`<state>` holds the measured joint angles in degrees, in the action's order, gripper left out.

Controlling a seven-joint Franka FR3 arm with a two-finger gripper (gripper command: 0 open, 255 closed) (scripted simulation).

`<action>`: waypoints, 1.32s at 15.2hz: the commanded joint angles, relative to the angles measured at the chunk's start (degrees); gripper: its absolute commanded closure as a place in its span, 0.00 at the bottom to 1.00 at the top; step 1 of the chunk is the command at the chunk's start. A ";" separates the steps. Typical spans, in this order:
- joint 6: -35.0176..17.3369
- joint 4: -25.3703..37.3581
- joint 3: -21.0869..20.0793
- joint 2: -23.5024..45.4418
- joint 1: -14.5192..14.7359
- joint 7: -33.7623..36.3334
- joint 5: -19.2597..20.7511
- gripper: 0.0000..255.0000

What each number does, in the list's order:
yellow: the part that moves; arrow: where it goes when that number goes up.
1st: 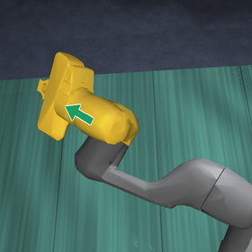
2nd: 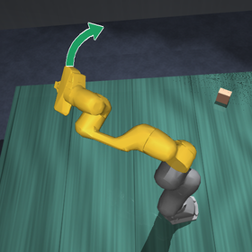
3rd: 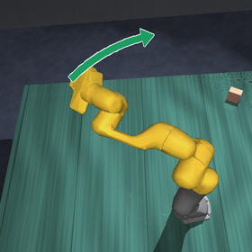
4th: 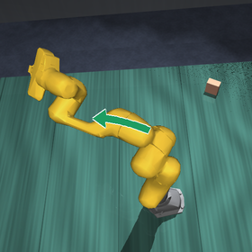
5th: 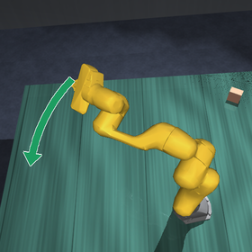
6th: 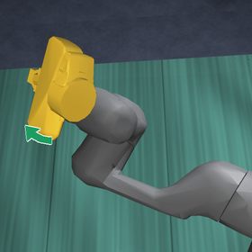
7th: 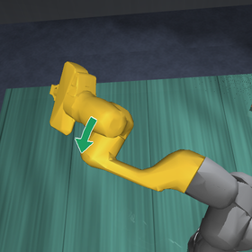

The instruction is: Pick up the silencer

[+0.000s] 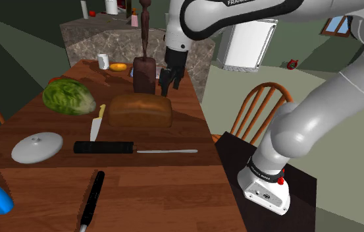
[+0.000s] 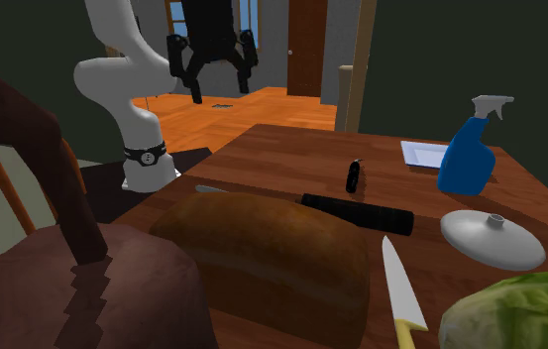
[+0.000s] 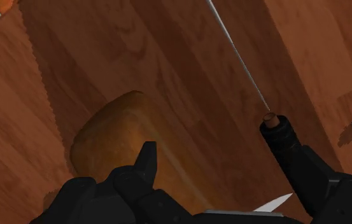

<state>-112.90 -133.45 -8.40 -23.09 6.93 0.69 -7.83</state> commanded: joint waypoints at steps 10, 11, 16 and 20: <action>-13.81 8.33 -5.90 21.19 3.49 -1.28 5.45 0.00; -14.75 9.39 -6.33 23.17 3.87 -1.16 6.33 0.00; -18.50 15.45 -7.89 33.17 6.23 -0.17 11.46 0.00; -20.40 21.23 -8.28 41.18 8.86 0.65 15.93 0.00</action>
<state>-132.65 -113.74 -16.58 15.82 14.91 0.80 6.76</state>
